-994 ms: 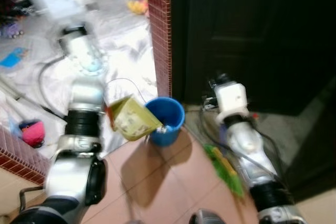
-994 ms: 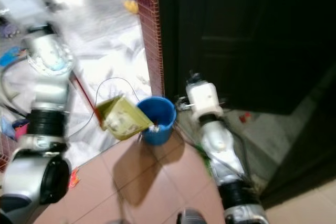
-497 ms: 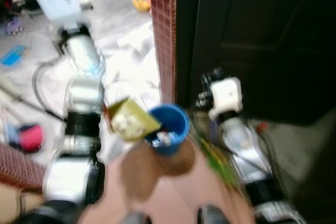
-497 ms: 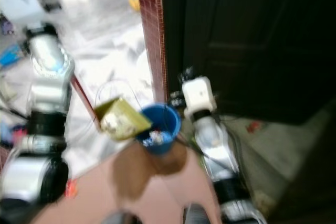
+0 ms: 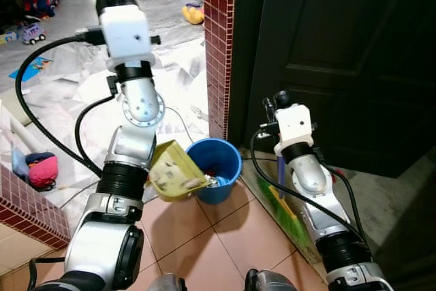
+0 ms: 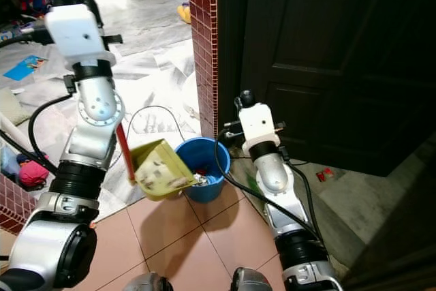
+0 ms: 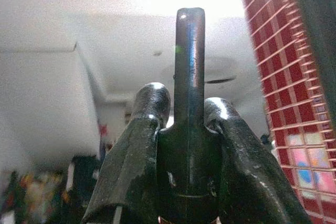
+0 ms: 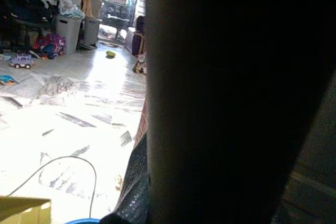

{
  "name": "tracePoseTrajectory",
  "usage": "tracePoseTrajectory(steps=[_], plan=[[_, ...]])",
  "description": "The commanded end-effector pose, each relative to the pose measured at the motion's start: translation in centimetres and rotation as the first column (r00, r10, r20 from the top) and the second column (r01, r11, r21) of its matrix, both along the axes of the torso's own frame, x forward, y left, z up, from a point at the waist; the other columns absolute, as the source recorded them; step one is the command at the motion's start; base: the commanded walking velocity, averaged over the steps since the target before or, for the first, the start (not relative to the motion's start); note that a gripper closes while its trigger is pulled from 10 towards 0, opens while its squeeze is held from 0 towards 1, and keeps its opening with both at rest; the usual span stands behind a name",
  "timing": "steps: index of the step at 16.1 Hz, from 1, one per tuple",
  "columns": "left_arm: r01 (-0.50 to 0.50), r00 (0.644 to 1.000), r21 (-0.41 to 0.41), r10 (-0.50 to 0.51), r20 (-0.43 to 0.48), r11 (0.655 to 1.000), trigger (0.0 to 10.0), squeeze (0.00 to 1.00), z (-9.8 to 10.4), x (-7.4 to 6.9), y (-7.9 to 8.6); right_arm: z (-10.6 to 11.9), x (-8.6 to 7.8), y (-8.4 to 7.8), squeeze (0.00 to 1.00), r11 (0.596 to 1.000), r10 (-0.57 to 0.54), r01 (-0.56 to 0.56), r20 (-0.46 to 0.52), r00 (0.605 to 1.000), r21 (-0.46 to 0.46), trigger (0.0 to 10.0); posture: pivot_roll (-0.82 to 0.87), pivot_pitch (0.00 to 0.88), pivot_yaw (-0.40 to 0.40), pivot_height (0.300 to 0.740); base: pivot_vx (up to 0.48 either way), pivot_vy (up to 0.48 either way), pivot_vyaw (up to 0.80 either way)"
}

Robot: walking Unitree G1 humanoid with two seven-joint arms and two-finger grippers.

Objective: Sweep floor

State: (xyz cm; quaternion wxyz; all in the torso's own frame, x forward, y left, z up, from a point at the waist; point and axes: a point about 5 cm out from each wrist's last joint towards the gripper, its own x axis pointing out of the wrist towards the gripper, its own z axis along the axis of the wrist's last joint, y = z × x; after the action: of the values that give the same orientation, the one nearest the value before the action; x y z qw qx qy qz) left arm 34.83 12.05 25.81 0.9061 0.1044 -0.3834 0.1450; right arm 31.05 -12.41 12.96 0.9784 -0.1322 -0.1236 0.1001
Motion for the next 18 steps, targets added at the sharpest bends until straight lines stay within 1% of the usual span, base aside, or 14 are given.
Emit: tracePoseTrajectory(steps=[1, 2, 4, 7, 8, 9, 10, 11, 12, 13, 14, 15, 17, 18], plan=[[0.038, 0.996, 0.06, -0.042, 0.073, 0.998, 10.0, 0.0, 1.0, -0.2, -1.2, 1.5, 0.4, 0.5, 0.0, 1.0, 0.02, -0.019, 0.063, 0.998, -0.017, 10.0, -0.08, 0.0, 0.061, 0.74, 0.0, 0.0, 0.0], [0.092, 0.994, 0.077, -0.096, 0.057, 0.993, 10.0, 0.0, 0.3, -0.3, -2.9, 1.5, 0.3, 0.7, 0.0, 1.0, 0.023, -0.022, 0.067, 0.998, -0.015, 10.0, -0.08, 0.0, 0.068, 0.74, 0.0, 0.0, 0.0], [0.133, 0.989, 0.095, -0.139, 0.054, 0.987, 10.0, 0.0, -0.1, -0.6, -4.1, 1.5, 0.3, 0.8, 0.0, 1.0, 0.023, -0.022, 0.067, 0.997, -0.014, 10.0, -0.08, 0.0, 0.069, 0.74, 0.0, 0.0, 0.0], [0.249, 0.964, 0.148, -0.26, 0.061, 0.957, 10.0, 0.0, -0.3, -1.2, -7.2, 1.4, 0.2, 0.9, 0.0, 1.0, 0.023, -0.023, 0.066, 0.998, -0.009, 10.0, -0.08, 0.0, 0.079, 0.74, 0.0, 0.0, 0.0], [0.289, 0.951, 0.166, -0.302, 0.058, 0.943, 10.0, 0.0, -0.3, -1.4, -8.1, 1.4, 0.2, 1.0, 0.0, 1.0, 0.023, -0.022, 0.067, 0.998, -0.007, 10.0, -0.08, 0.0, 0.083, 0.74, 0.0, 0.0, 0.0], [0.398, 0.906, 0.234, -0.42, 0.051, 0.887, 10.0, 0.0, -0.7, -2.1, -10.2, 1.4, 0.3, 1.0, 0.0, 1.0, 0.019, -0.019, 0.069, 0.997, -0.004, 10.0, -0.09, 0.0, 0.093, 0.74, 0.0, 0.0, 0.0], [0.566, 0.801, 0.331, -0.599, -0.002, 0.755, 10.0, 0.0, -1.5, -3.5, -12.8, 1.4, 0.3, 1.1, 0.0, 1.0, 0.013, -0.013, 0.073, 0.997, 0.0, 10.0, -0.09, 0.0, 0.099, 0.74, 0.0, 0.0, 0.0], [0.618, 0.755, 0.362, -0.655, -0.028, 0.697, 10.0, 0.0, -1.8, -4.0, -13.6, 1.4, 0.3, 1.1, 0.0, 1.0, 0.011, -0.011, 0.073, 0.997, 0.001, 10.0, -0.09, 0.0, 0.1, 0.74, 0.0, 0.0, 0.0], [0.694, 0.664, 0.449, -0.741, -0.098, 0.562, 10.0, 0.0, -2.7, -5.1, -15.0, 1.4, 0.3, 1.1, 0.0, 1.0, 0.01, -0.01, 0.074, 0.997, 0.001, 10.0, -0.09, 0.0, 0.103, 0.74, 0.0, 0.0, 0.0], [0.775, 0.516, 0.552, -0.813, -0.269, 0.309, 10.0, 0.0, -4.7, -6.7, -16.7, 1.2, 0.1, 1.1, 0.0, 1.0, 0.009, -0.009, 0.071, 0.997, 0.001, 10.0, -0.09, 0.0, 0.106, 0.74, 0.0, 0.0, 0.0], [0.782, 0.479, 0.581, -0.815, -0.327, 0.227, 10.0, 0.0, -5.2, -7.0, -16.9, 1.1, 0.0, 1.1, 0.0, 1.0, 0.009, -0.009, 0.069, 0.998, 0.0, 10.0, -0.09, 0.0, 0.107, 0.74, 0.0, 0.0, 0.0], [0.773, 0.482, 0.6, -0.805, -0.346, 0.205, 10.0, 0.0, -5.4, -6.9, -17.0, 1.0, 0.0, 1.1, 0.0, 1.0, 0.008, -0.008, 0.068, 0.998, -0.002, 10.0, -0.09, 0.0, 0.108, 0.74, 0.0, 0.0, 0.0], [0.762, 0.516, 0.587, -0.804, -0.296, 0.274, 10.0, 0.0, -4.4, -6.2, -16.6, 1.1, 0.1, 1.0, 0.0, 1.0, 0.004, -0.004, 0.068, 0.998, -0.005, 10.0, -0.09, 0.0, 0.106, 0.74, 0.0, 0.0, 0.0], [0.744, 0.542, 0.588, -0.801, -0.254, 0.317, 10.0, 0.0, -3.4, -5.8, -16.2, 1.1, 0.1, 0.9, 0.0, 1.0, 0.004, -0.004, 0.07, 0.998, -0.007, 10.0, -0.09, 0.0, 0.102, 0.74, 0.0, 0.0, 0.0]])
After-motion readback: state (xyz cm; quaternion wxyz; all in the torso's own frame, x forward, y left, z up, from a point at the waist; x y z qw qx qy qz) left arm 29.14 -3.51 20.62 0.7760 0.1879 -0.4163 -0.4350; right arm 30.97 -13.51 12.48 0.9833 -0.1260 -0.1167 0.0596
